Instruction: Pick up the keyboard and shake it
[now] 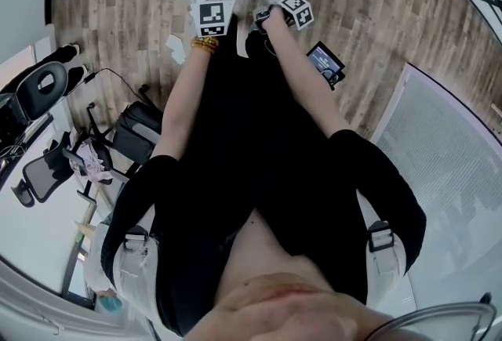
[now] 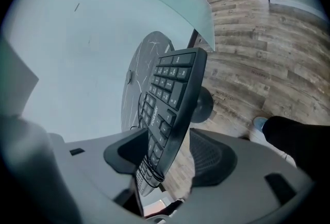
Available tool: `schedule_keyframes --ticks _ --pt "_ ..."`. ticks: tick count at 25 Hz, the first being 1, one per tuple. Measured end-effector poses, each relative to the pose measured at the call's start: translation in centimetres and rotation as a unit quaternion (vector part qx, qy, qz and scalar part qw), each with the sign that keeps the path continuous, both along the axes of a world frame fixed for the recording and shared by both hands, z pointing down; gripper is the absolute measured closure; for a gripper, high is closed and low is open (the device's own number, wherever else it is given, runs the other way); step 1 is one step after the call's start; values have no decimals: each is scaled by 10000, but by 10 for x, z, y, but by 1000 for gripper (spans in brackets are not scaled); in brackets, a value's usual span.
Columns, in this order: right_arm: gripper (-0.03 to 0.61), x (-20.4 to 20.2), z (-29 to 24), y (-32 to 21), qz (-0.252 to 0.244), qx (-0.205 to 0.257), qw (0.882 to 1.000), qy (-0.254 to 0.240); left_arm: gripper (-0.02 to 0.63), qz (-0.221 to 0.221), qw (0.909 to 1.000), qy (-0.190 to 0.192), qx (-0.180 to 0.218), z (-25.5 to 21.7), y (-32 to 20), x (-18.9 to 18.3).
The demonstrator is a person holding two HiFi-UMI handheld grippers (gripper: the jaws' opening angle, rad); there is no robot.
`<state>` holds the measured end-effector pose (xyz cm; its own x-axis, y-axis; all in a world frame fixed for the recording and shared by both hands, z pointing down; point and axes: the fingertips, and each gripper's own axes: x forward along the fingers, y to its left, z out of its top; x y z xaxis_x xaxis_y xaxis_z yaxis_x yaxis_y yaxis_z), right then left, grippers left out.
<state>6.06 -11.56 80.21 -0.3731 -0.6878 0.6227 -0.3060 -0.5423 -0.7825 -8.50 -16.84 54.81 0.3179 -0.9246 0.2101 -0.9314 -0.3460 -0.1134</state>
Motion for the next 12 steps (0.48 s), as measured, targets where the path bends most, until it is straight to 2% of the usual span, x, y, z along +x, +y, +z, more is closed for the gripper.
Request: schedule_keyframes --ticks 5,8,12 --pt "342 11 -20 4 -56 -38 9995 294 599 46 10000 2 43 0 10 16" --pt "342 9 -59 -11 -328 446 9965 630 598 64 10000 -7 37 0 16 21" --pt "346 4 -121 -35 -581 1349 9843 978 598 117 9999 -46 67 -9 23 20"
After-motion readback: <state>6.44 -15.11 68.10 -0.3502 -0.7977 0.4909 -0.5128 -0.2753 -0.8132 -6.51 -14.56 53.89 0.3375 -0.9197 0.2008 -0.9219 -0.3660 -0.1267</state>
